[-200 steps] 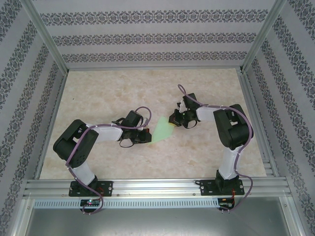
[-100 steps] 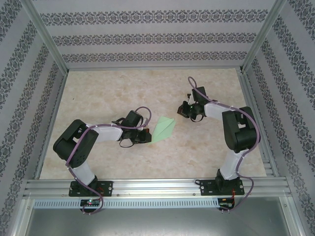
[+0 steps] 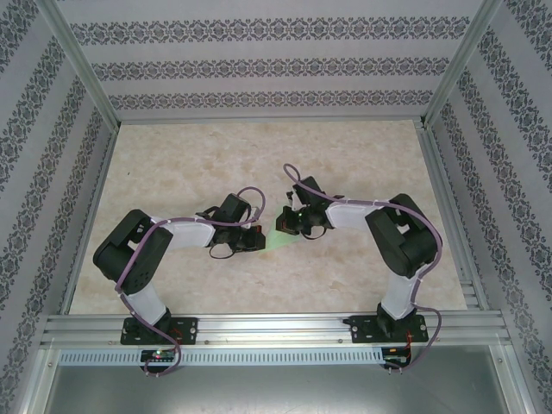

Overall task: Fold a paper plane with a square sheet of paper (pick it up from the middle)
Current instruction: Fourth fold the wing at the center of the table.

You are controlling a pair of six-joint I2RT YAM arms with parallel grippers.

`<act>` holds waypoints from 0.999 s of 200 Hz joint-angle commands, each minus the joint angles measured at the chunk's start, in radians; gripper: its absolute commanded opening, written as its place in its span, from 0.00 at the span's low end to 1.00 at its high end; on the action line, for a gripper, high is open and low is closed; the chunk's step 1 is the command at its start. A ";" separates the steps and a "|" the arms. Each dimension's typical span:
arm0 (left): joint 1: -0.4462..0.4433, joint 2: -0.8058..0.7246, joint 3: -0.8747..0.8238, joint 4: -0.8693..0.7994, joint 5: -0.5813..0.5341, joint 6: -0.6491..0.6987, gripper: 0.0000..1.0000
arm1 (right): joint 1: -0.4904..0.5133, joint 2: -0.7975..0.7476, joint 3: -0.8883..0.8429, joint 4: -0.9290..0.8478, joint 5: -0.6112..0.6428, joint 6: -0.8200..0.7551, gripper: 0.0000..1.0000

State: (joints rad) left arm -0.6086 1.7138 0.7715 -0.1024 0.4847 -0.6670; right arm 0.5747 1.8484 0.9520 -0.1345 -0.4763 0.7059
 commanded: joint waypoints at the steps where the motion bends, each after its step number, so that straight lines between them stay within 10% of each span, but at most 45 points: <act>1: 0.009 0.041 -0.017 -0.145 -0.036 0.019 0.00 | 0.001 0.034 0.034 0.014 0.009 0.015 0.04; 135: 0.008 -0.095 -0.019 -0.291 0.021 0.134 0.00 | -0.024 0.080 0.075 -0.114 0.066 -0.002 0.05; 200: 0.017 -0.167 0.116 -0.234 -0.114 0.070 0.19 | -0.031 -0.142 0.082 -0.099 0.147 0.086 0.35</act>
State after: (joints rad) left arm -0.6022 1.5845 0.8356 -0.3588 0.4397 -0.5797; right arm 0.5587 1.8168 1.0332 -0.2379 -0.4210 0.7460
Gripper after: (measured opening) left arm 0.165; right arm 0.312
